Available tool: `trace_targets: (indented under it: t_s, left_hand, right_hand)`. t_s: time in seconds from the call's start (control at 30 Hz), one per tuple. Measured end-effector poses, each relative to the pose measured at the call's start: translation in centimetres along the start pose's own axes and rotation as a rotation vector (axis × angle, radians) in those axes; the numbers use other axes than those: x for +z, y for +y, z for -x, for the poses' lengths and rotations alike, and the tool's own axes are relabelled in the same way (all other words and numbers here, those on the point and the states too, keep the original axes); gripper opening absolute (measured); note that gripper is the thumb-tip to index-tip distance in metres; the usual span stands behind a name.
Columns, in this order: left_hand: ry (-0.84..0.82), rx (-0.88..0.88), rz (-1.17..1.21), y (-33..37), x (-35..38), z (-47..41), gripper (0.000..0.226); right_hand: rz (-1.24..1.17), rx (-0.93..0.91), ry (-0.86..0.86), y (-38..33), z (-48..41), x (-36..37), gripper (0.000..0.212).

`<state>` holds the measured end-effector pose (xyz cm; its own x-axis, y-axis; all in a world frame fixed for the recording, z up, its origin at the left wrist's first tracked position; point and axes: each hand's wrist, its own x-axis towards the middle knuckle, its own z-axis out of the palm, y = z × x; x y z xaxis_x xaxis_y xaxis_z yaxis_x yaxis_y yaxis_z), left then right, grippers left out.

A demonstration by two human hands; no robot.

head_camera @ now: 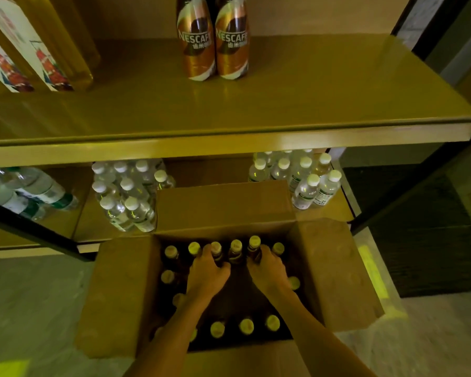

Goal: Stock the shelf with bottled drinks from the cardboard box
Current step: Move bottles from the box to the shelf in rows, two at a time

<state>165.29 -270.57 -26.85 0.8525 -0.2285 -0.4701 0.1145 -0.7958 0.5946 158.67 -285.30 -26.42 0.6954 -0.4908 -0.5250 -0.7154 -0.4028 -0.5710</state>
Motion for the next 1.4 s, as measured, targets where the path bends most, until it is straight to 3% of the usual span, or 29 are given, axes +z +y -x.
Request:
trace_targets:
  t_s: [0.17, 0.57, 0.8, 1.03, 1.4]
  left_hand:
    - [0.032, -0.149, 0.17, -0.4, 2.2, -2.8, 0.06]
    - [0.18, -0.19, 0.297, -2.2, 5.8, -6.3, 0.045]
    - [0.202, -0.168, 0.319, -2.7, 6.2, -7.1, 0.041]
    - [0.17, -0.146, 0.311, -2.7, 5.2, -6.0, 0.04]
    - [0.26, 0.002, 0.351, 0.0, 0.4, 0.1, 0.023]
  right_hand:
    - [-0.203, 0.095, 0.032, 0.2, -3.9, 1.8, 0.06]
    - [-0.359, 0.203, 0.121, 1.8, -8.2, 6.0, 0.044]
    - [-0.393, 0.134, 0.086, 2.9, -8.4, 6.2, 0.058]
    - [-0.378, 0.095, 0.064, 3.3, -7.6, 5.6, 0.052]
    - [-0.391, -0.066, 0.102, 0.7, -0.5, 1.1, 0.043]
